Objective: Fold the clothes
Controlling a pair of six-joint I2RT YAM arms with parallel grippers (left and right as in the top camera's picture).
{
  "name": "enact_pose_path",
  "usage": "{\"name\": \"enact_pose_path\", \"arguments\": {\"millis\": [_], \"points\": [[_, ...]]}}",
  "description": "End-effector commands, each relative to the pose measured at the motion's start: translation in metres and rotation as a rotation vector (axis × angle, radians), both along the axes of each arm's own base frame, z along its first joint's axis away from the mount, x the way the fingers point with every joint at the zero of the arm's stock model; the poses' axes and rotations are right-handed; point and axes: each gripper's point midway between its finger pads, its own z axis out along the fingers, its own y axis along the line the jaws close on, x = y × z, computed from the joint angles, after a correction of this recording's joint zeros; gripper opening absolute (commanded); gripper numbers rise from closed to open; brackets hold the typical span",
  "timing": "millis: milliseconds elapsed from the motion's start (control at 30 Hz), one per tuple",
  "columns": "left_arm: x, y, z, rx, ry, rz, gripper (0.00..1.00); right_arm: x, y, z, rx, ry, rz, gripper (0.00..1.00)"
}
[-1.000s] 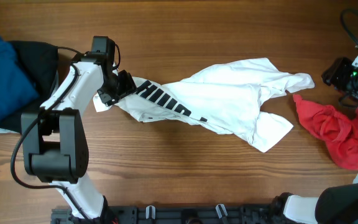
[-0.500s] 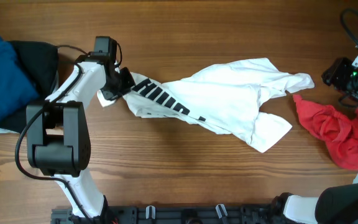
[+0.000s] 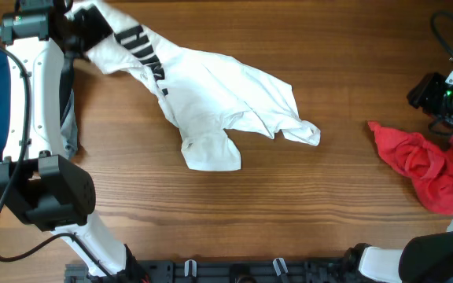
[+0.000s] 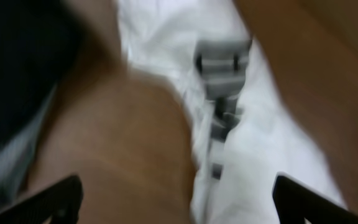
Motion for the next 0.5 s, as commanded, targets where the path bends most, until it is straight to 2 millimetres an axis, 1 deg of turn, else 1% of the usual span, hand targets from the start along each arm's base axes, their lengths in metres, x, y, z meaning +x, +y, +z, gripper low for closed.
{"name": "enact_pose_path", "arguments": {"millis": [0, 33, 100, 200, 267, 300, 367, 467], "points": [[-0.052, -0.054, -0.043, -0.129, 0.269, -0.084, 1.0, -0.001, 0.001, -0.005, -0.008, 0.016, 0.019, 0.54], [-0.07, -0.066, -0.055, -0.13, 0.347, -0.113, 1.0, -0.001, 0.001, -0.004, -0.006, 0.015, 0.02, 0.54], [-0.096, -0.09, -0.077, -0.119, 0.454, -0.198, 1.0, -0.001, 0.001, -0.004, -0.006, 0.015, 0.02, 0.54], [-0.12, -0.119, -0.106, -0.098, 0.531, -0.309, 1.0, -0.002, 0.001, -0.005, -0.005, 0.019, 0.02, 0.54], [-0.137, -0.143, -0.127, -0.09, 0.571, -0.38, 0.99, -0.002, 0.002, -0.005, -0.003, 0.021, 0.019, 0.54], [-0.148, -0.158, -0.139, -0.094, 0.588, -0.423, 0.98, -0.002, 0.002, -0.005, -0.004, 0.021, 0.019, 0.54], [-0.164, -0.181, -0.158, -0.094, 0.6, -0.491, 0.94, -0.002, 0.002, -0.005, -0.003, 0.021, 0.019, 0.54], [-0.177, -0.201, -0.18, -0.079, 0.587, -0.534, 0.93, -0.002, 0.002, -0.005, -0.003, 0.021, 0.019, 0.54]]}}
